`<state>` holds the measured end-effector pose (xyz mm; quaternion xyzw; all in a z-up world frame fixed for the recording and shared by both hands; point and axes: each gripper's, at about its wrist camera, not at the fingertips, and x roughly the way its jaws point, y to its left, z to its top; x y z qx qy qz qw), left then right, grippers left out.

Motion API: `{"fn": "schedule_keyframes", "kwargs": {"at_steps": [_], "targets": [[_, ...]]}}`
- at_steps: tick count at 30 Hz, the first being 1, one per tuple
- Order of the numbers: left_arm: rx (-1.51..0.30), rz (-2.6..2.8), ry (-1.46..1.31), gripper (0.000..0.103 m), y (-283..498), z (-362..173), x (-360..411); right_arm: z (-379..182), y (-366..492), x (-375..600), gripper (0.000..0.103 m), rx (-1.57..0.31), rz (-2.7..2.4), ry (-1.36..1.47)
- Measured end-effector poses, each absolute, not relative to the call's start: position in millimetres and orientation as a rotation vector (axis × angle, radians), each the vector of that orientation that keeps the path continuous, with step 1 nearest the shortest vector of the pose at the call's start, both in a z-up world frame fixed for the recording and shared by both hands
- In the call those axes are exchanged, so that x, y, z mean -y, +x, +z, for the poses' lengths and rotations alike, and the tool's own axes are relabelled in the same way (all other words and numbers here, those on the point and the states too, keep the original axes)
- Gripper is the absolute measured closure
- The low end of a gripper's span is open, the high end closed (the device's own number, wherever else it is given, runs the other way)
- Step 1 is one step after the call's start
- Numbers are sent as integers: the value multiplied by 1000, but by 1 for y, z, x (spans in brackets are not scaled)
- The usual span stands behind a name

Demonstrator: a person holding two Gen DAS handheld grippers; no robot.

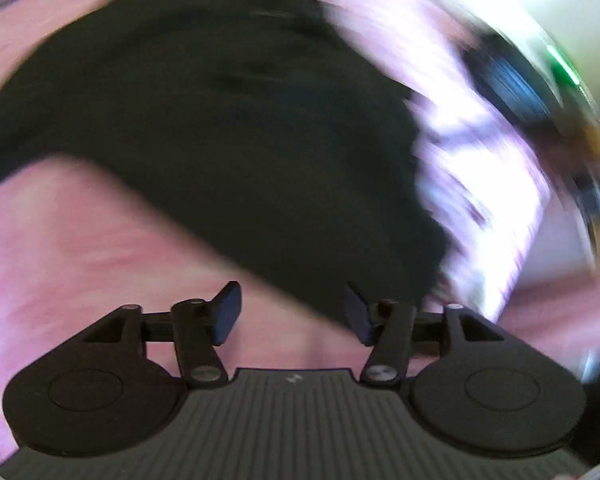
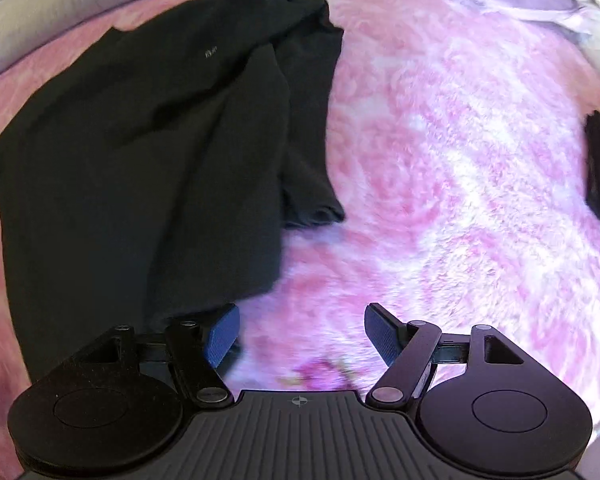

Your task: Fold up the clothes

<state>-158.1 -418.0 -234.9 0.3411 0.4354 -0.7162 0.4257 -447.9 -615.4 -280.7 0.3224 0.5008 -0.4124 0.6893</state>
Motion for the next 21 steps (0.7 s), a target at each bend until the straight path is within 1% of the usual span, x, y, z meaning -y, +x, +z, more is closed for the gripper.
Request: {"fn": "schedule_keyframes", "kwargs": {"at_steps": [2,4,5,6,7,8,9,10,11,13,15,17,19,21], "targets": [[-974,-1894,976,38,-221,-242,408,-288,-460,625,31,-1103,-867,764],[-841,-1946,1136,38,-275,-256,399,-294,-472,635,31,-1085,-814,803],[-760,-1936,1223,39,-292,-268,396,-295,-476,639,31,-1078,-793,812],[-683,-1920,1303,43,-308,-279,392,-296,-479,643,31,-1071,-772,820],[-653,-1894,1337,43,-311,-285,392,-296,-482,647,31,-1065,-750,825],[-626,-1866,1367,52,-313,-291,392,-297,-481,651,31,-1060,-727,821],[-625,-1830,1370,80,-308,-286,392,-296,-480,654,31,-1056,-704,809],[-625,-1795,1373,100,-303,-281,393,-296,-478,655,31,-1060,-678,778],[-624,-1760,1374,100,-298,-275,392,-295,-475,655,31,-1068,-649,732],[-641,-1697,1344,100,-276,-252,388,-293,-462,647,31,-1106,-563,552],[-665,-1614,1319,100,-240,-230,381,-290,-448,633,31,-1115,-441,394],[-684,-1558,1302,100,-202,-213,370,-288,-436,620,31,-1109,-342,303],[-698,-1518,1302,101,-171,-202,359,-291,-426,614,31,-1088,-287,331],[-707,-1505,1310,101,-150,-198,350,-298,-422,619,31,-1035,-298,471]]}}
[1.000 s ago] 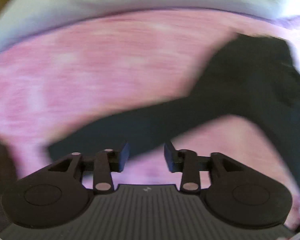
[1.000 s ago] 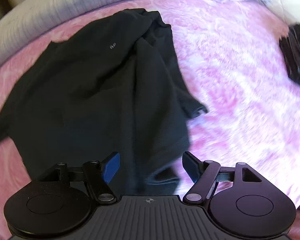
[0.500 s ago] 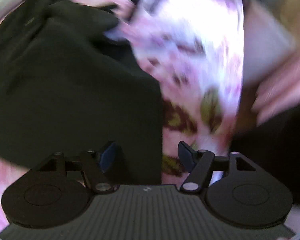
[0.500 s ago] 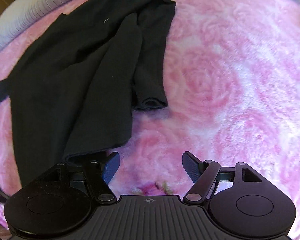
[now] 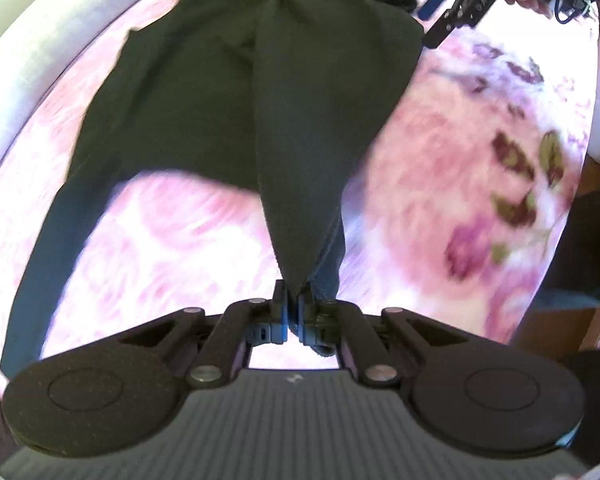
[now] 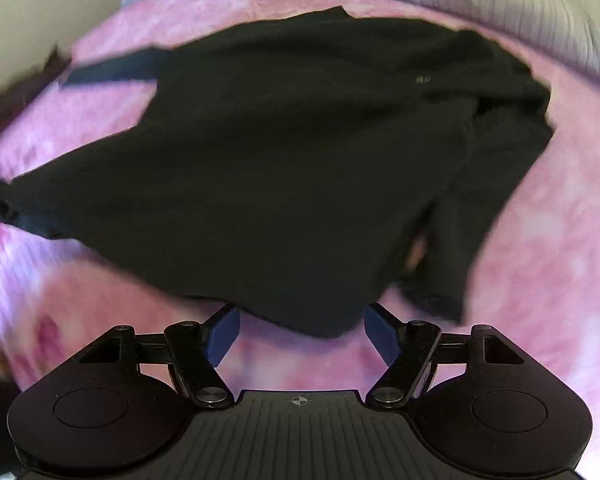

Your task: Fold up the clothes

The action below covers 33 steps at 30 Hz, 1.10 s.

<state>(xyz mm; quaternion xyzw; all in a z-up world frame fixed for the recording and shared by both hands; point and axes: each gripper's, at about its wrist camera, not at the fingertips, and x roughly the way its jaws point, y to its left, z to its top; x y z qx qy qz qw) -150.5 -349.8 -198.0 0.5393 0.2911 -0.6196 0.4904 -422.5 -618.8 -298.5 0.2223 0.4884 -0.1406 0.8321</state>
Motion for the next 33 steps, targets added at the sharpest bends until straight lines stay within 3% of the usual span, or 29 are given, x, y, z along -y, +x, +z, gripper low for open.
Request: {"fn": "schedule_keyframes", "kwargs": {"at_steps": [5,10,18,19,20,23,33], "targets": [[-727,-1521,1310,100,-132,-198,345,-315,-435,644,30,-769,-430,881],[-669,-1547,1351,100,-126,-200,345,-326,-427,657,31,-776,-597,781],[-709,-1452,1342,100,-92,-214,347,-340,-441,700,31,-681,-641,908],[-705,-1456,1349,100,-94,-216,349,-342,-440,703,36,-694,-628,904],[-700,-1461,1358,100,-95,-218,350,-345,-436,703,56,-740,-612,873],[-689,-1477,1379,100,-100,-222,351,-346,-429,704,96,-830,-586,829],[-674,-1758,1444,100,-162,-183,301,-253,-511,649,98,-1144,-601,671]]}}
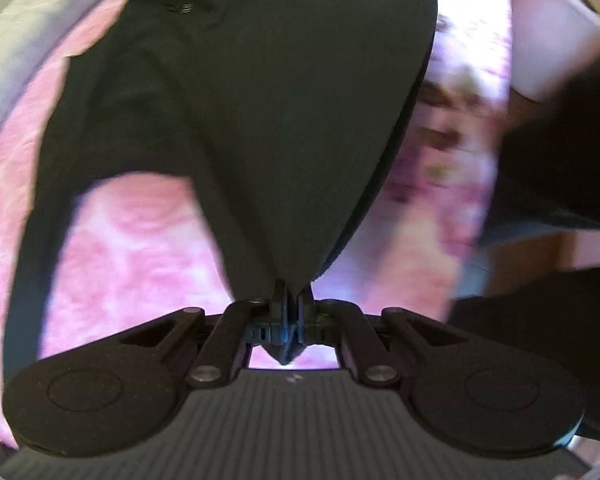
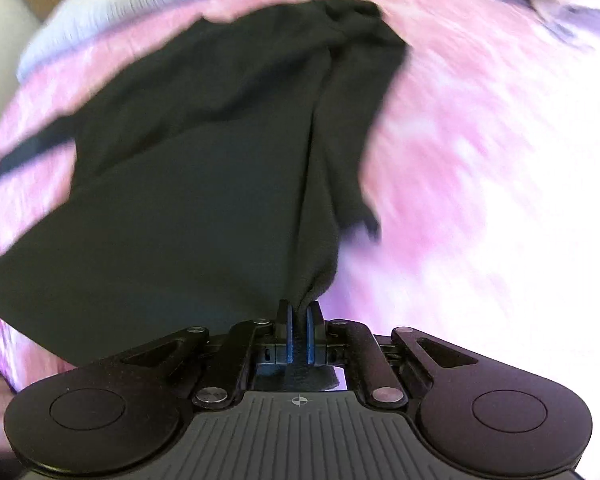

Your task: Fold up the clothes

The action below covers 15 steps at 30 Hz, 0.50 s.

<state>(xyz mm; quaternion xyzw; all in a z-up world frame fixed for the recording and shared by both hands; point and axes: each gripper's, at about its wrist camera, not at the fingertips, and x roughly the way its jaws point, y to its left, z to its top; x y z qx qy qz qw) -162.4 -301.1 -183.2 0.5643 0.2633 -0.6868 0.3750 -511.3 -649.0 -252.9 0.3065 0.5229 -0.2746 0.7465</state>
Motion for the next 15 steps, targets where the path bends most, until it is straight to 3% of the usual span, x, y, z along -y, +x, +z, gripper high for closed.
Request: {"fn": "schedule_keyframes", "kwargs": {"at_steps": [5,8,10,12,15], "targets": [[-847,-1719,1512,99,-194,-230,278,-276,-556,608,98,-1289,-649,800],[-952,-1689,1515,91,-192,-235,274,-293,-554,608,95,-1322,-657,834],[-984,-1663,1488,87,-179,-224,274,-289,-545,617,84,-1332,-663,786],[-1008,-1621,1443,84,-160,-212,279,-274,-533,630,66,-1298,-652,697],[-999,-1516,1359,82,-126,-197,300,-247,-511,664,59,-1179,-636,597]]}}
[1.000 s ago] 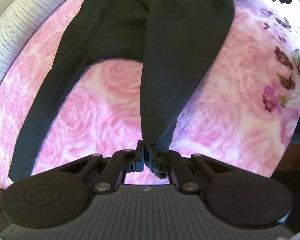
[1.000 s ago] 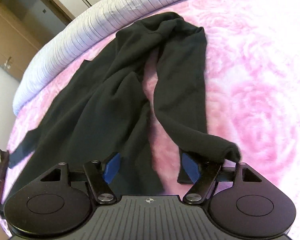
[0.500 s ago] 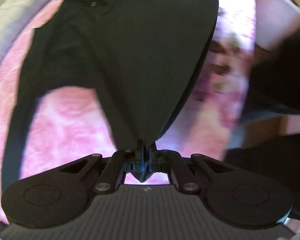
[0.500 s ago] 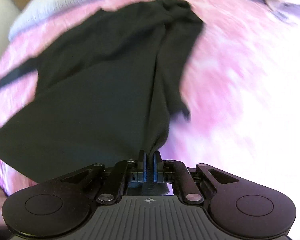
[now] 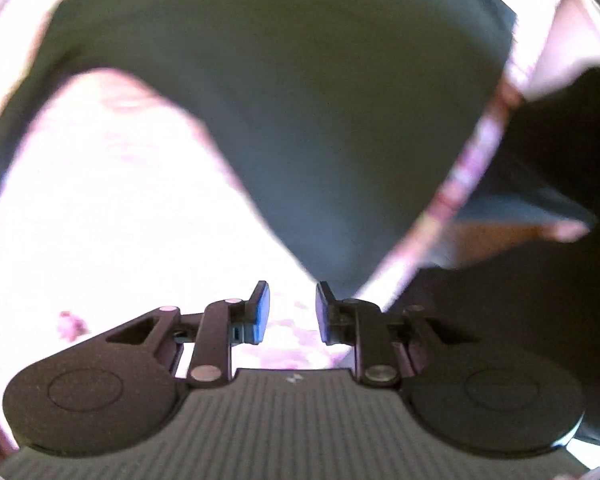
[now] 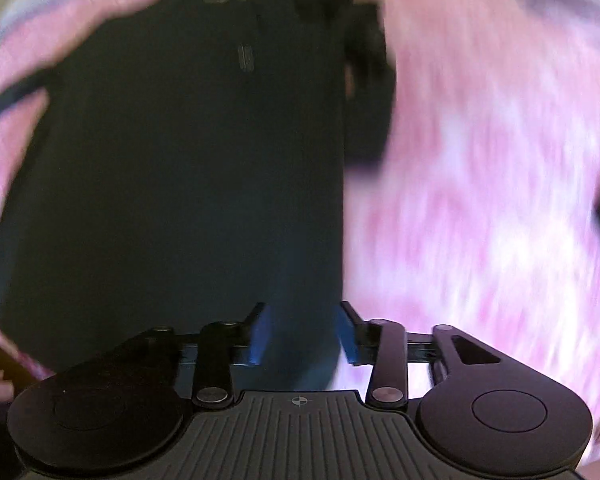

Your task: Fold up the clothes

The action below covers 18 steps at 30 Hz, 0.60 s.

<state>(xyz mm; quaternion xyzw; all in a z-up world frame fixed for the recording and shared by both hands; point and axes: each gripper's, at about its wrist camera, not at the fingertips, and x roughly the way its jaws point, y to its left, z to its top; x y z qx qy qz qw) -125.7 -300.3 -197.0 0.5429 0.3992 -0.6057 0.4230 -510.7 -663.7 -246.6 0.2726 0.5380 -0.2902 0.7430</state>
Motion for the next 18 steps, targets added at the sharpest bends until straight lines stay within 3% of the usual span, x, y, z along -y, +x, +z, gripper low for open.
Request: {"fn": "schedule_keyframes", "kwargs": {"at_steps": [8,11,14,18], "targets": [[-806,-1344,1123,70,-34,-200,448,-234,-397,805,56,-962,-484,417],[-789,-1349,1034,65,6,-220,516,-256,-357,817,54,-962,-459,365],[-787,-1362,951,60,41,-244,576,-280,-322,837,46,-965,-450,333],[-861,-1372,872,59,80,-280,640,-320,-274,869,43,-1006,-442,299]]}}
